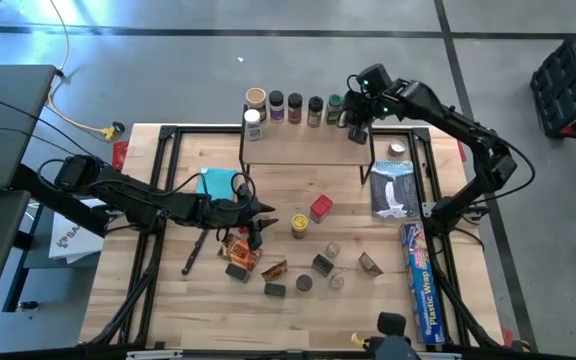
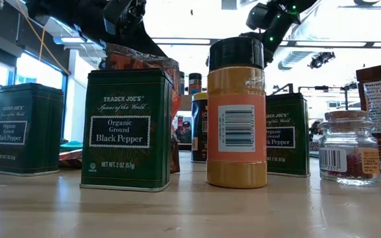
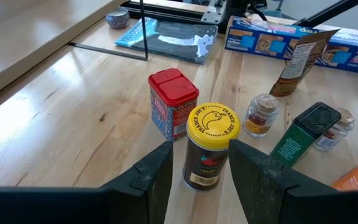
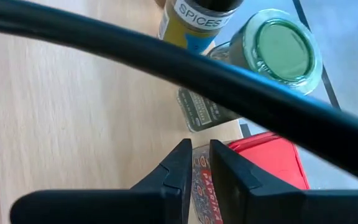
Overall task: Shelf spices
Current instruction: Put the red seasoning can on the shelf, then put the red seasoning can on the shelf aligned with the other red seasoning can
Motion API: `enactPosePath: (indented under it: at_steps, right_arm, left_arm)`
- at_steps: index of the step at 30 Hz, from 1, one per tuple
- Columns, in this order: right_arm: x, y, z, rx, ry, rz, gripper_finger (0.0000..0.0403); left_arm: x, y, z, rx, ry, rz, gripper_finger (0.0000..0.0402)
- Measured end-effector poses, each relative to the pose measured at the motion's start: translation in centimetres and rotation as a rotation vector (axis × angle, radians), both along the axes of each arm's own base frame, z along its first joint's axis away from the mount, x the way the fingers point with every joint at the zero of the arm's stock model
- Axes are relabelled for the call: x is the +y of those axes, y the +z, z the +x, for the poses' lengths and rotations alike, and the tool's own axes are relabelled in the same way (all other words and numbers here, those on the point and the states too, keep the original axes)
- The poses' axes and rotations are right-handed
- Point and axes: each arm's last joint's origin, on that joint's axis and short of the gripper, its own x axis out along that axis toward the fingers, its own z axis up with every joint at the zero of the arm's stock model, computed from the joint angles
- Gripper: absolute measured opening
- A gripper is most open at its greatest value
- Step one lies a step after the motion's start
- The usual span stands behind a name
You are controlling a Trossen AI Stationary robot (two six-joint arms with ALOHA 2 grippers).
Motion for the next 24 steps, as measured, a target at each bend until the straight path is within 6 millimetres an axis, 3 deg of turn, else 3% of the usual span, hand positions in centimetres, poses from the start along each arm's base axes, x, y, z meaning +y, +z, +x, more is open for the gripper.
enactPosePath:
  at_steps: [4,8,11,15,20,24]
  right_arm:
    - [0.2,0.3,0.1,-0.016,0.011,-0.010,0.0050]
    - [1.8,1.9,-0.2,-0.057,0.036,-0.041,0.0050]
    - [4.0,3.8,-0.8,-0.118,0.047,-0.052,0.0050]
    - [8.6,5.7,-1.2,-0.179,0.163,0.002,0.0050]
    - [13.3,4.9,-0.2,-0.092,0.297,0.129,0.0050]
    - [16.5,2.5,1.3,-0.068,0.376,0.217,0.0050]
  left_arm:
    - [0.0,0.0,0.0,0.000,0.000,0.000,0.0151]
    - [-0.1,0.0,0.0,0.001,-0.005,0.000,0.0151]
    - [-0.2,0.0,0.0,0.002,-0.006,0.000,0.0151]
    - [-0.2,0.0,0.0,0.002,-0.004,0.002,0.0151]
    - [-0.1,0.0,0.0,0.001,0.003,0.005,0.0151]
    - [-0.1,0.0,0.0,0.000,0.004,0.006,0.0151]
